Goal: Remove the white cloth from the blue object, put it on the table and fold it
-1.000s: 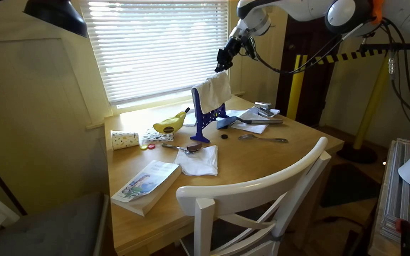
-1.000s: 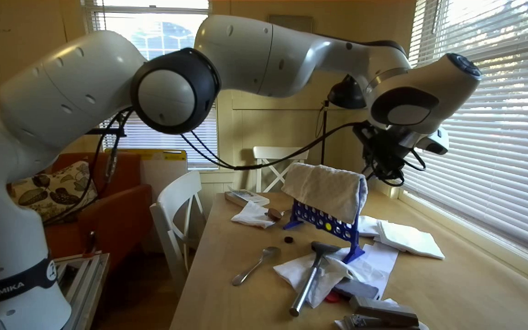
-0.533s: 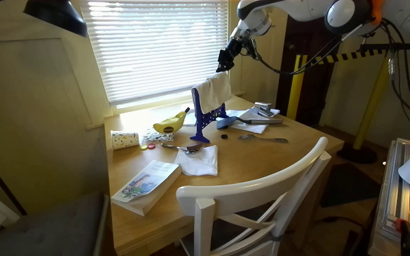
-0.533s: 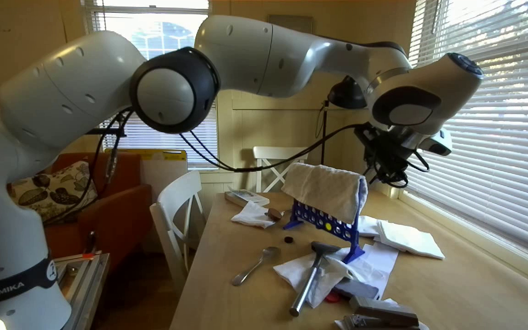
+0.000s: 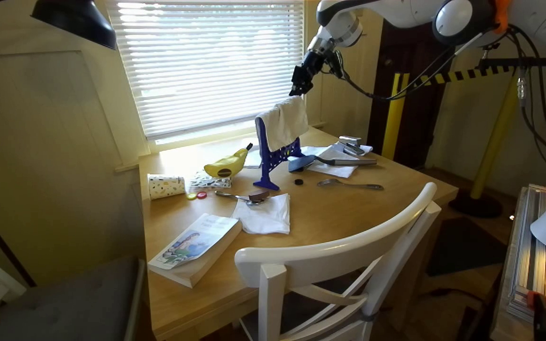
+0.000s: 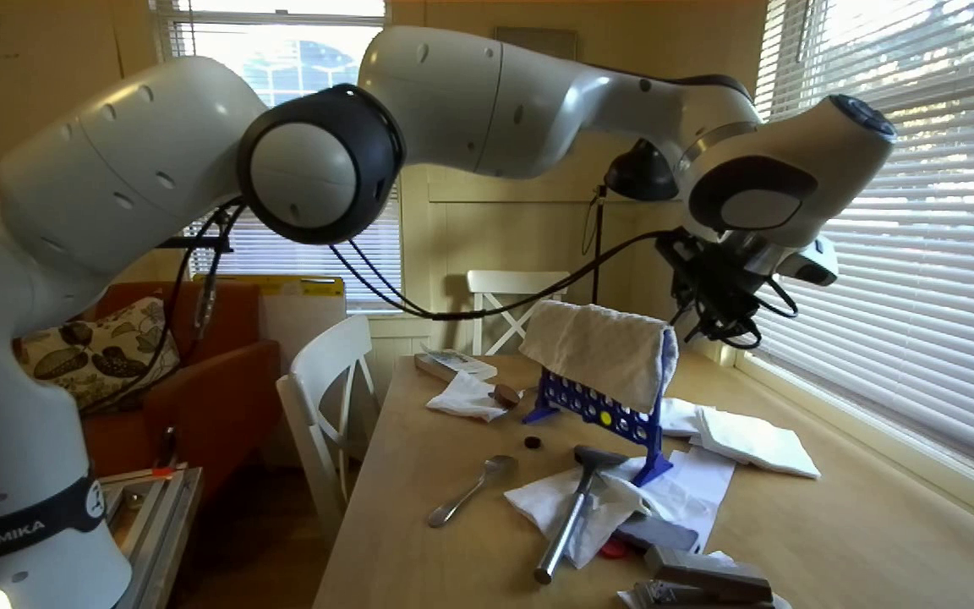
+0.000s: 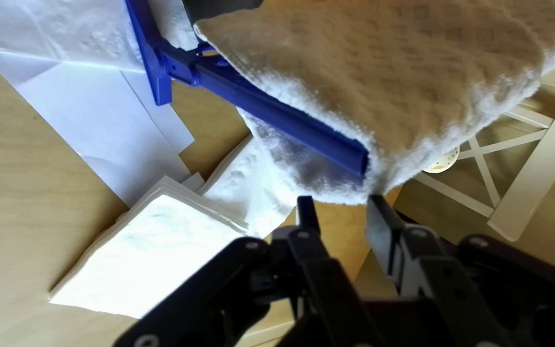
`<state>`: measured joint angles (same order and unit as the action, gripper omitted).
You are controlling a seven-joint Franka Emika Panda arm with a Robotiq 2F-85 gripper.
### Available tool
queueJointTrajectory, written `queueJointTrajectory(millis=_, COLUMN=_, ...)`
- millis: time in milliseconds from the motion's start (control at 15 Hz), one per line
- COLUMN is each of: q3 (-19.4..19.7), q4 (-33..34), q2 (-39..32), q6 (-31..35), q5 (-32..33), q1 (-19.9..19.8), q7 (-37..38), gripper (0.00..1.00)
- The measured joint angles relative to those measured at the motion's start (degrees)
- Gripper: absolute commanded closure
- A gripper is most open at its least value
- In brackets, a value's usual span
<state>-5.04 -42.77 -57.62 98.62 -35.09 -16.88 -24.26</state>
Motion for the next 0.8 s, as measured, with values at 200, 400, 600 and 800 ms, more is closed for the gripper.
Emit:
queueJointTrajectory(millis=200, q3=-0.05, q4=0.00, q2=0.22, q6=-0.44, q5=-0.03, q1=-0.03, q7=-1.38, gripper=0.63)
queueJointTrajectory(millis=400, q3=-0.28, q4=0.00, q2=0.56, q6=-1.05, q5=-0.12, q1=-0.10, q7=-3.19, gripper=0.67)
queueJointTrajectory(millis=600, q3=-0.18, q4=-0.02, q2=1.00, q6=-2.79, q5=-0.07, q1=-0.12, q7=-4.02, gripper=0.74)
queueJointTrajectory(millis=800, q3=-0.14, q4=-0.04, q2=1.17, q6=-4.92, q5=-0.07, q1=-0.17, q7=-4.63, gripper=0.71)
